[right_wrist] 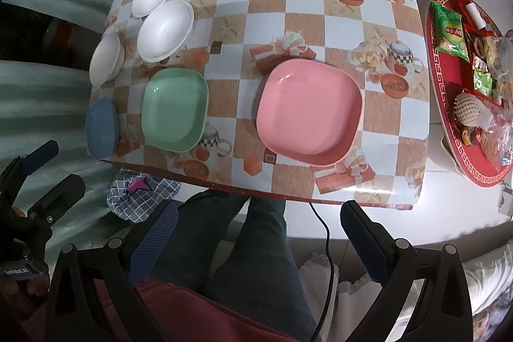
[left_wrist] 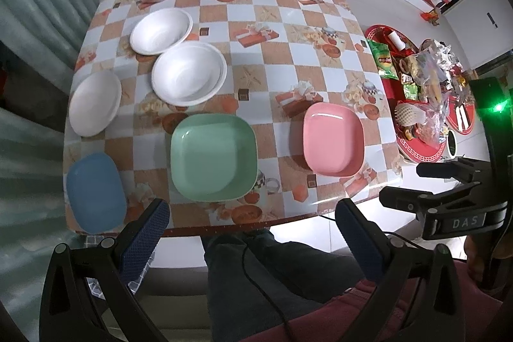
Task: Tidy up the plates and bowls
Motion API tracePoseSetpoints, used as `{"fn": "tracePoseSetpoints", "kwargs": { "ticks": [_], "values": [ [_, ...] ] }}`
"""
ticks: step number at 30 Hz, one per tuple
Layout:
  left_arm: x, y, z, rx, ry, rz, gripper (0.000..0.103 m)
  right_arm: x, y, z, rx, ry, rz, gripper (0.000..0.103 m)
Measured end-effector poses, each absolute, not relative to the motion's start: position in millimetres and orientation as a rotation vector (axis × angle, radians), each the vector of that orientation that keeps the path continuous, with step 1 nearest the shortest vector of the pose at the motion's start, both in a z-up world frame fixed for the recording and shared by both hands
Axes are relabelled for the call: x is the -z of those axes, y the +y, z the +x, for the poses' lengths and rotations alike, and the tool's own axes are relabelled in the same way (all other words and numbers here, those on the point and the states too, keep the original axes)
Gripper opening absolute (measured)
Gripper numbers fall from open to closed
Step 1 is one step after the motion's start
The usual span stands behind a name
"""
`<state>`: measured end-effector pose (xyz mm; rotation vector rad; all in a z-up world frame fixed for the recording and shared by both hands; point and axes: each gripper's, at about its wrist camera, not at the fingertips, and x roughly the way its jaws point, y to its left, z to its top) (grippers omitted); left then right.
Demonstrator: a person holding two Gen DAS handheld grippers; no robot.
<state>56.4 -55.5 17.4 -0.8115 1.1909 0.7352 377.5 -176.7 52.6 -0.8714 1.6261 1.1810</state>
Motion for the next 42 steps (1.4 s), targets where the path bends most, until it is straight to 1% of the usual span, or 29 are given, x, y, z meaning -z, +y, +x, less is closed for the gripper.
{"fn": "tracePoseSetpoints", "kwargs": {
  "ticks": [7,12,17,19,30,34,42],
  "values": [
    [-3.6,-55.5,40.9,-0.730,1.230,-0.836,0.103,-43.5,-181.5,373.0,-1.145,1.671,-0.845,0.102],
    [4.1,-48.0,26.4,-0.749,1.268,-0.796,0.103,-36.6,-178.6,368.6,-1.117,1.706,-0.791,0.102],
    [18.7,-38.7,6.8,-0.747,1.316,-0.772,0.103,-20.2,-171.3,351.8,-1.077,1.721,-0.757,0.102],
    [22.4,-34.2,-3.7,-0.746,1.334,-0.776,0.103,-13.1,-167.6,343.5,-1.056,1.754,-0.742,0.102],
    [45.1,6.1,-51.5,-0.775,1.368,-0.791,0.103,11.0,-143.8,300.3,-1.013,1.752,-0.755,0.102],
    [61.0,11.2,-53.6,-0.757,1.399,-0.802,0.103,28.1,-138.1,286.4,-0.988,1.769,-0.785,0.102],
    [106.7,19.7,-32.1,-0.736,1.419,-0.810,0.103,60.0,-129.2,278.9,-0.941,1.770,-0.812,0.102]
  ]
}}
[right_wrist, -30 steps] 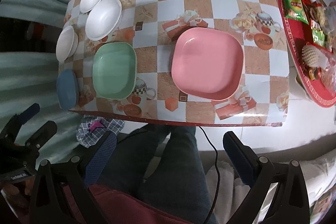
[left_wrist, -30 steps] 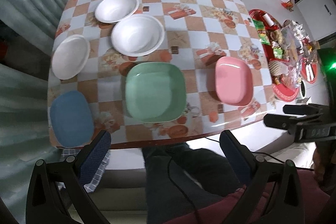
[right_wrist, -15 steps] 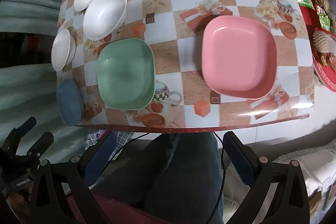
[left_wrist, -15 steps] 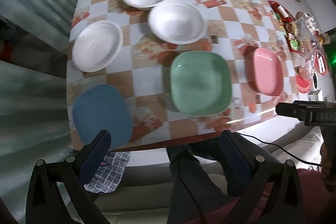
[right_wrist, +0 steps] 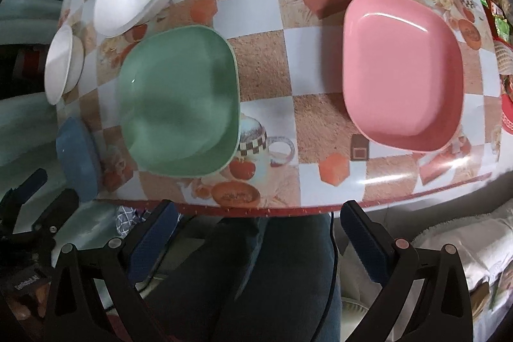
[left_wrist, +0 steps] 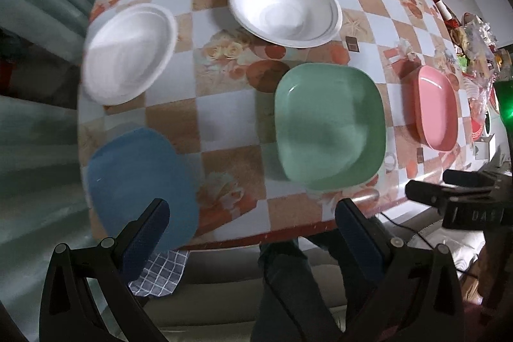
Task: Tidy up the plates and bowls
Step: 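Move the right gripper toward the rim of the green square plate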
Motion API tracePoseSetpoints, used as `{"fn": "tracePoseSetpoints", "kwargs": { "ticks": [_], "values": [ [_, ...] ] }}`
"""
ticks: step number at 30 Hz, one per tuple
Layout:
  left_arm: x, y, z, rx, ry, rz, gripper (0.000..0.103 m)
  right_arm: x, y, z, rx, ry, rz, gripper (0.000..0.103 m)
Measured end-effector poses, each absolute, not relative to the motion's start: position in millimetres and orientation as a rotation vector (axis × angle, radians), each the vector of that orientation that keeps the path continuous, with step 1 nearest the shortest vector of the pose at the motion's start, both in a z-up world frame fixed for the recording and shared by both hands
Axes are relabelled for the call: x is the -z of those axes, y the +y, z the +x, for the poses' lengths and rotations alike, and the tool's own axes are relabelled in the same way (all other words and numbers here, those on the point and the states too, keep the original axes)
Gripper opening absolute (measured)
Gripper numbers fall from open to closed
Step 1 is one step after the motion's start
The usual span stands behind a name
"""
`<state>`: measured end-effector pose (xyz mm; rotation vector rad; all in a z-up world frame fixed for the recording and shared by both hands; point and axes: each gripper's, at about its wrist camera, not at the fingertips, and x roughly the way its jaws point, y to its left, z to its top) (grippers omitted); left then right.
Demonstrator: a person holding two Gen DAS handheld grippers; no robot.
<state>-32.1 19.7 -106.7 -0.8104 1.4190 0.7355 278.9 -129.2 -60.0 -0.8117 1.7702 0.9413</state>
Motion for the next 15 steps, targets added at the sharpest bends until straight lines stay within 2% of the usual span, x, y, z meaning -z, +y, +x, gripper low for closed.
{"fn": "tracePoseSetpoints", "kwargs": {
  "ticks": [12,15],
  "values": [
    [158.2,36.3,-19.5,-0.798,1.454,-0.770,0.103,115.0,-109.1,283.9,-0.896,1.917,-0.596,0.102],
    [164.5,38.7,-15.1,-0.807,1.454,-0.747,0.103,122.9,-104.1,288.0,-0.874,1.902,-0.595,0.102]
  ]
}}
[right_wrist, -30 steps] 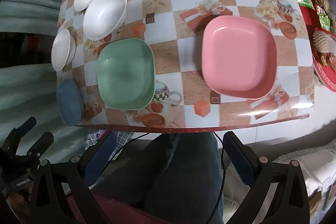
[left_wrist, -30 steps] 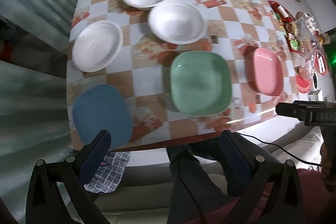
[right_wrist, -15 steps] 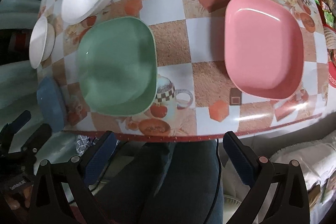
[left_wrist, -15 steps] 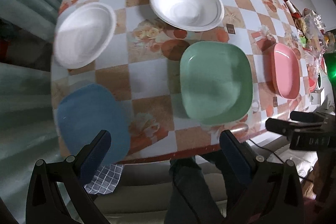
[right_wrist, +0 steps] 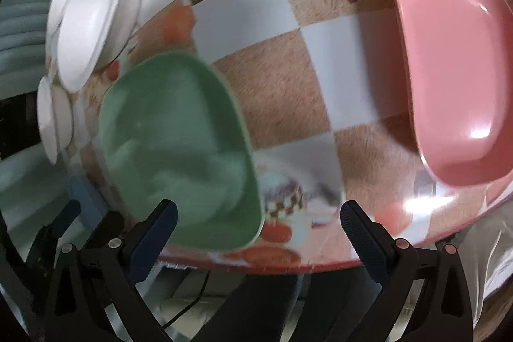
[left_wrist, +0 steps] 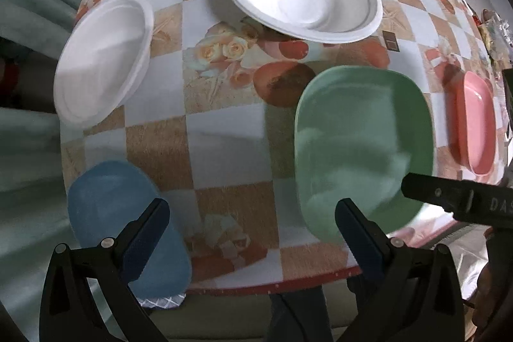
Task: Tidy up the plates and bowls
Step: 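Move the right gripper toward the rim of the green square plate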
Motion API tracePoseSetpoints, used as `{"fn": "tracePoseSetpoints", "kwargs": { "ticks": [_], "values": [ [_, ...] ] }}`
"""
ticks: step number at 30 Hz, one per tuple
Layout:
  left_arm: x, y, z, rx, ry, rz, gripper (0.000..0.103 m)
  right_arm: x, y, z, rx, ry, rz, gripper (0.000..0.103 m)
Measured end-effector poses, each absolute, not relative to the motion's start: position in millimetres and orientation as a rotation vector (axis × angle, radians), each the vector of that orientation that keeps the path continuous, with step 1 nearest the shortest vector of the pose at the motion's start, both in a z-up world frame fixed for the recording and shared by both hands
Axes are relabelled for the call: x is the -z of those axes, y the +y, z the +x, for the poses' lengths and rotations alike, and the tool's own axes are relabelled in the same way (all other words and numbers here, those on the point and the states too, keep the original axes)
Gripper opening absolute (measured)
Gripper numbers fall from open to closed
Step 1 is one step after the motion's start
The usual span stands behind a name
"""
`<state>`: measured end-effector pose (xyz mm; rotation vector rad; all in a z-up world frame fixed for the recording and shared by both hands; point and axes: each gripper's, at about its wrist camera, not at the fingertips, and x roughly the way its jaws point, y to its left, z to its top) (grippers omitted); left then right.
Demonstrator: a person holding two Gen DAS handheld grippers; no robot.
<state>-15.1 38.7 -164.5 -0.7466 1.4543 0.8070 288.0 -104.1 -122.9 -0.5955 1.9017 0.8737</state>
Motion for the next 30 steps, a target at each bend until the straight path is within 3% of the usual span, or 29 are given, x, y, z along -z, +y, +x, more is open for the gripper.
{"fn": "tracePoseSetpoints", "kwargs": {
  "ticks": [17,30],
  "values": [
    [207.4,49.1,11.0,-0.811,1.426,-0.691,0.103,128.4,-59.8,288.6,-0.851,1.603,-0.849,0.102],
    [223.8,30.0,0.2,-0.763,1.388,-0.763,0.103,126.5,-70.0,286.8,-0.850,1.586,-0.829,0.103]
  ]
}}
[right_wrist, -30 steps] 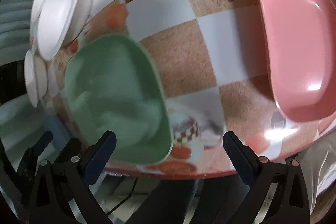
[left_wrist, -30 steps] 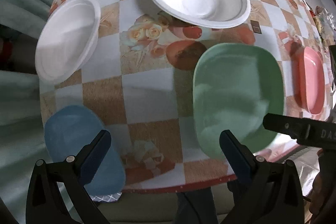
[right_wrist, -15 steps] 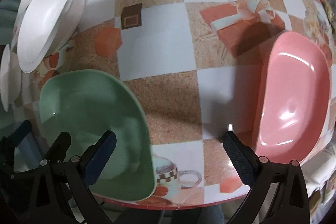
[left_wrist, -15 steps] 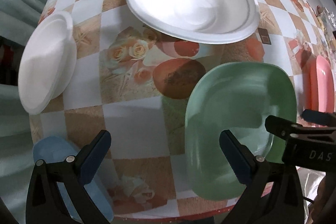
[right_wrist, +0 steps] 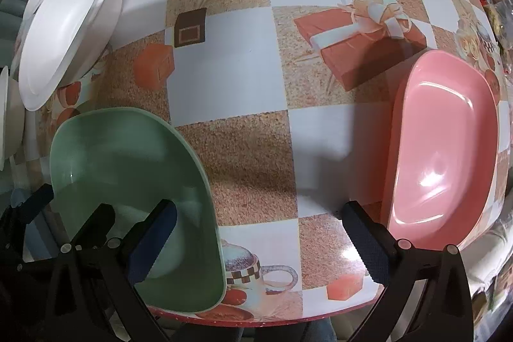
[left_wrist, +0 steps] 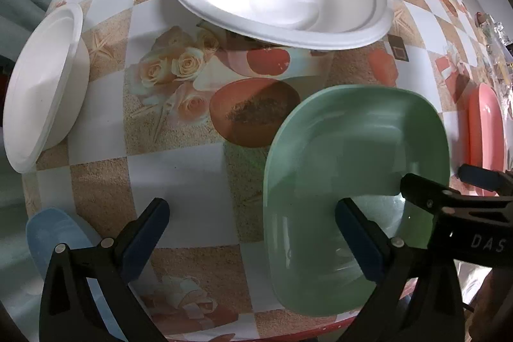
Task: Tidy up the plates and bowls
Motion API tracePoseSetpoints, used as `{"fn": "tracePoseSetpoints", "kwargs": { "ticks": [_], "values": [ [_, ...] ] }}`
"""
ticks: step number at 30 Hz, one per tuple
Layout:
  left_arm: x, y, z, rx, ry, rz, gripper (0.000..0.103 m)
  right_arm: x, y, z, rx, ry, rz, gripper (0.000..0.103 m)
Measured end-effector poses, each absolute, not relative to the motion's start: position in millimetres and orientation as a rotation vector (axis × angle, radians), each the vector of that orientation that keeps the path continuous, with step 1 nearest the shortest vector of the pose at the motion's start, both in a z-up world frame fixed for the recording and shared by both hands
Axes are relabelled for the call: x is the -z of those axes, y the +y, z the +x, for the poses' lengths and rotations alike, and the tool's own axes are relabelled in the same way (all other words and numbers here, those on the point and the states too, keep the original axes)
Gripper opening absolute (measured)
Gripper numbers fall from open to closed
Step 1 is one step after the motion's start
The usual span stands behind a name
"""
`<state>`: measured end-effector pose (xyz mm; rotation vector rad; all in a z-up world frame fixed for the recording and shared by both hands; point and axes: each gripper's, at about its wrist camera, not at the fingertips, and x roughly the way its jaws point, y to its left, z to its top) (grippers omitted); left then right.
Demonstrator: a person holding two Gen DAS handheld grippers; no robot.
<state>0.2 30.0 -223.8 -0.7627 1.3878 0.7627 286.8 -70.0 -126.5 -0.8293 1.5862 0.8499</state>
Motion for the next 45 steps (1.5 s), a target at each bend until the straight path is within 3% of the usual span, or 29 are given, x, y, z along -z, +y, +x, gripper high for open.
{"fn": "tracePoseSetpoints", "kwargs": {
  "ticks": [9,12,20,24,25,26,28,35,45],
  "values": [
    [228.8,58.9,17.5,-0.750,1.424,-0.782,0.103,129.3,-57.3,292.8,-0.851,1.621,-0.855,0.103],
    [230.3,62.6,19.6,-0.742,1.435,-0.789,0.100,126.1,-58.9,297.0,-0.847,1.609,-0.859,0.091],
    [218.2,59.7,19.7,-0.757,1.420,-0.809,0.078,112.4,-63.8,290.7,-0.967,1.562,-0.870,0.052],
    [208.6,57.6,30.1,-0.717,1.431,-0.779,0.051,111.6,-60.9,282.1,-0.993,1.534,-0.905,0.045],
    [207.9,55.6,32.7,-0.701,1.431,-0.770,0.040,111.0,-60.7,281.3,-1.005,1.536,-0.900,0.037],
    [207.3,52.6,35.7,-0.684,1.430,-0.762,0.036,110.6,-60.7,280.4,-1.016,1.543,-0.891,0.027],
    [207.0,50.3,37.8,-0.685,1.433,-0.756,0.034,111.1,-60.4,278.2,-1.033,1.568,-0.876,0.015],
    [208.2,46.4,26.1,-0.705,1.431,-0.780,0.022,112.9,-66.1,275.3,-1.005,1.611,-0.858,0.015],
    [217.6,11.7,4.0,-0.700,1.444,-0.740,0.022,123.6,-91.0,263.2,-0.991,1.645,-0.895,0.015]
  ]
}}
